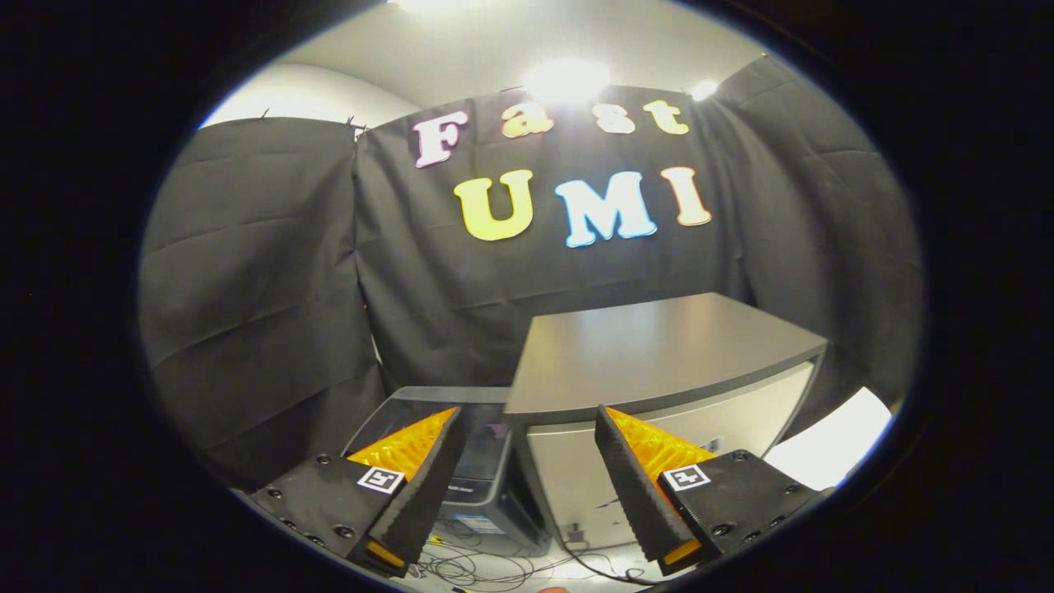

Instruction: Put the clothes into the washing machine and then close the washing machine lid.

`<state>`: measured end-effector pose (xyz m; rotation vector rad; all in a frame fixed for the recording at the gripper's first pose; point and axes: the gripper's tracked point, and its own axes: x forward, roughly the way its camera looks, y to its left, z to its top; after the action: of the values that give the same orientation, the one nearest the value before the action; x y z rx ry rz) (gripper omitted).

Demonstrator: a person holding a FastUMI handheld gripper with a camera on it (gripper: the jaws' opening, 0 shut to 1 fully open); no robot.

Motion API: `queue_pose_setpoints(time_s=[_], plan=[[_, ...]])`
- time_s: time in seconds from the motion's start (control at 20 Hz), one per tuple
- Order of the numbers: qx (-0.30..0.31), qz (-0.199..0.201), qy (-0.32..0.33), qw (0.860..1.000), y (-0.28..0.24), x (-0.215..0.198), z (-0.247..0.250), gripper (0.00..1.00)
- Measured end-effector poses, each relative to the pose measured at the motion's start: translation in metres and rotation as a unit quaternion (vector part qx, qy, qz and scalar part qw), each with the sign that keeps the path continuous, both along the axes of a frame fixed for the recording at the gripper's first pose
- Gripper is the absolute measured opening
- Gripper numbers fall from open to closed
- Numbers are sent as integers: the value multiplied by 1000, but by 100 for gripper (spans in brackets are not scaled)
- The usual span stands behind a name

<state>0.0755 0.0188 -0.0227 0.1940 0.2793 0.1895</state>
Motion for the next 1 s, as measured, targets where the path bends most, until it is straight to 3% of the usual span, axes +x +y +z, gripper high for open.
queue_pose_setpoints(time_s=[0.25,0.45,0.65,1.0], plan=[[-46,-14,-62,997,-75,-23,20,98],[-31,-9,-78,996,-101,-50,19,98],[-51,-15,-173,983,-120,-73,50,98],[-60,-9,-175,983,-132,-105,29,100]])
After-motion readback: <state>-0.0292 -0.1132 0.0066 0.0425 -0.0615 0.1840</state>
